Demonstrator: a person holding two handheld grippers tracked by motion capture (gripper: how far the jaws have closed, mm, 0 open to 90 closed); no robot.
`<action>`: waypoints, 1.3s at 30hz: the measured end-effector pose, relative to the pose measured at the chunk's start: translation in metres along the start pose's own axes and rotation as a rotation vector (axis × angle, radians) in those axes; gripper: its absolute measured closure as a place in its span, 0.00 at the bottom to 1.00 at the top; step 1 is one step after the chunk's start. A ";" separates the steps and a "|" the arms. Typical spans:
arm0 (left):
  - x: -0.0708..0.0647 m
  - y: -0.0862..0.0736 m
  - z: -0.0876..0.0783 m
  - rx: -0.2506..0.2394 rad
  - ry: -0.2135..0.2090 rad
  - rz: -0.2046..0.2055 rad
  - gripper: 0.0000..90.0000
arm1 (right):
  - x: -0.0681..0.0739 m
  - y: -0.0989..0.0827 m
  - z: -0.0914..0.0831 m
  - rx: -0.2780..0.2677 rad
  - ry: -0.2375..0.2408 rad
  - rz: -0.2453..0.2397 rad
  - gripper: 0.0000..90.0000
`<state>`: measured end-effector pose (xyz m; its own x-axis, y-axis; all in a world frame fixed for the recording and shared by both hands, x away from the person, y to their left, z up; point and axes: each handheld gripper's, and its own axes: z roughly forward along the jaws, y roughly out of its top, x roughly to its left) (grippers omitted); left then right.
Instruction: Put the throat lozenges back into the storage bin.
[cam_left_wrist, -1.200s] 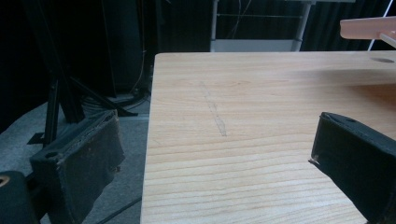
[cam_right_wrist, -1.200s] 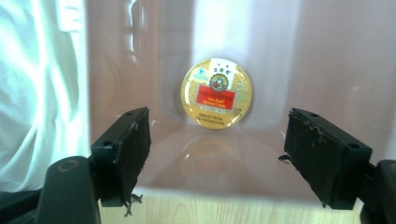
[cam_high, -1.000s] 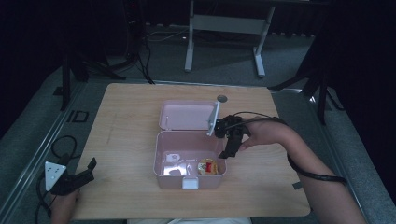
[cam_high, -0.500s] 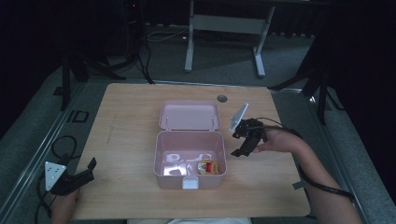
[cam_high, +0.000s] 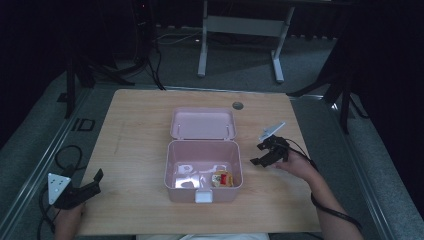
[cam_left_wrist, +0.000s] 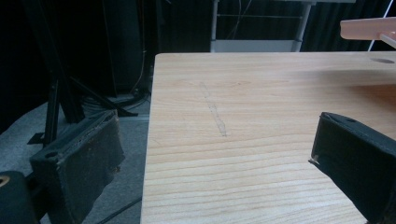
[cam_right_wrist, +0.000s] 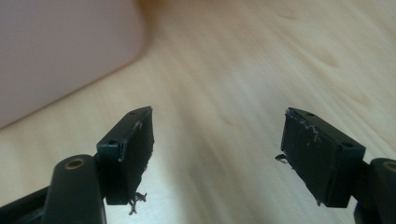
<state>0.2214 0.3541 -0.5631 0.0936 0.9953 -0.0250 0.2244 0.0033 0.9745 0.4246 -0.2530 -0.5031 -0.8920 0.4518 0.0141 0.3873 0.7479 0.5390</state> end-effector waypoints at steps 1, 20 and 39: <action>0.000 0.000 0.000 0.000 0.000 0.000 0.03 | -0.003 -0.004 0.001 -0.011 -0.011 0.017 0.28; 0.000 0.000 0.000 -0.002 0.001 0.000 0.03 | -0.016 -0.068 -0.001 -0.184 -0.257 0.216 0.37; 0.000 0.000 0.000 -0.002 0.004 0.001 0.03 | -0.001 -0.106 -0.030 -0.305 -0.455 0.375 0.47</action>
<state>0.2211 0.3537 -0.5631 0.0901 0.9957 -0.0229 0.2224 0.0023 0.9749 0.3775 -0.3471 -0.5353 -0.4965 0.8649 -0.0735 0.5096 0.3590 0.7819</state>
